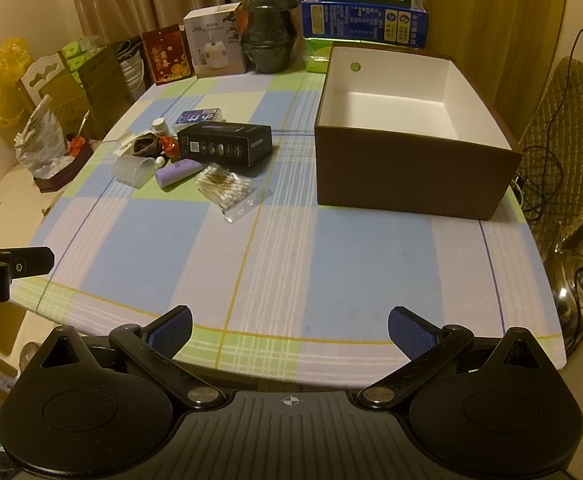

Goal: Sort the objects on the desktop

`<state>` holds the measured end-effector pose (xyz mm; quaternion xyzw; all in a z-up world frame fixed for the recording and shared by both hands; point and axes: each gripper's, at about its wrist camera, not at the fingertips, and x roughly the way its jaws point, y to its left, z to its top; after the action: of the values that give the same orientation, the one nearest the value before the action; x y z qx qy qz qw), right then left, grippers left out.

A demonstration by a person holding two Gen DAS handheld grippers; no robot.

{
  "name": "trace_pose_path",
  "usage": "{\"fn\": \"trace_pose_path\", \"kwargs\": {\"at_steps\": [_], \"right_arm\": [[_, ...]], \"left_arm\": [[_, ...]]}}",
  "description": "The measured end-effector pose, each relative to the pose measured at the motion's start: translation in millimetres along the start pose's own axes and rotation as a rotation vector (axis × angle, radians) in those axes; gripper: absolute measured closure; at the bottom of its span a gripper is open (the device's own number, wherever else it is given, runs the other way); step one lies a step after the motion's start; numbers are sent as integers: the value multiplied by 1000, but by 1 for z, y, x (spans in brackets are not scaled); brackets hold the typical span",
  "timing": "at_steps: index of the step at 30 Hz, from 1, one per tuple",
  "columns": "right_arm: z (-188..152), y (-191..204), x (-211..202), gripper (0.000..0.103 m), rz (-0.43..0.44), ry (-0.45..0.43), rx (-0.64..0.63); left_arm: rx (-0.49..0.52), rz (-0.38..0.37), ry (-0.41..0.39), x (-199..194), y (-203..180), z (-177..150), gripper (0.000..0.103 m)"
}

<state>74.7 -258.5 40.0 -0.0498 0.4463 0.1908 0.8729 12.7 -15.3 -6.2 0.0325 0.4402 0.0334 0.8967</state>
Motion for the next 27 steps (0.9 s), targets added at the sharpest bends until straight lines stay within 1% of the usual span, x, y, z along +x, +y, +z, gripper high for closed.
{"fn": "trace_pose_path", "kwargs": {"at_steps": [3,13,21,27], "right_arm": [[0,0,0,2,0,0,0],[12,4,7,2,2,-2,3],[30,12,22,2,14,-5,5],[44,20,36,2,37,-38,19]], "left_arm": [[7,1,-2,1,1,4,1],[26,2,-9,7,8,17,1],[26,14,-12,18,25,33,1],[28,23,-21,29,42,46,1]]}}
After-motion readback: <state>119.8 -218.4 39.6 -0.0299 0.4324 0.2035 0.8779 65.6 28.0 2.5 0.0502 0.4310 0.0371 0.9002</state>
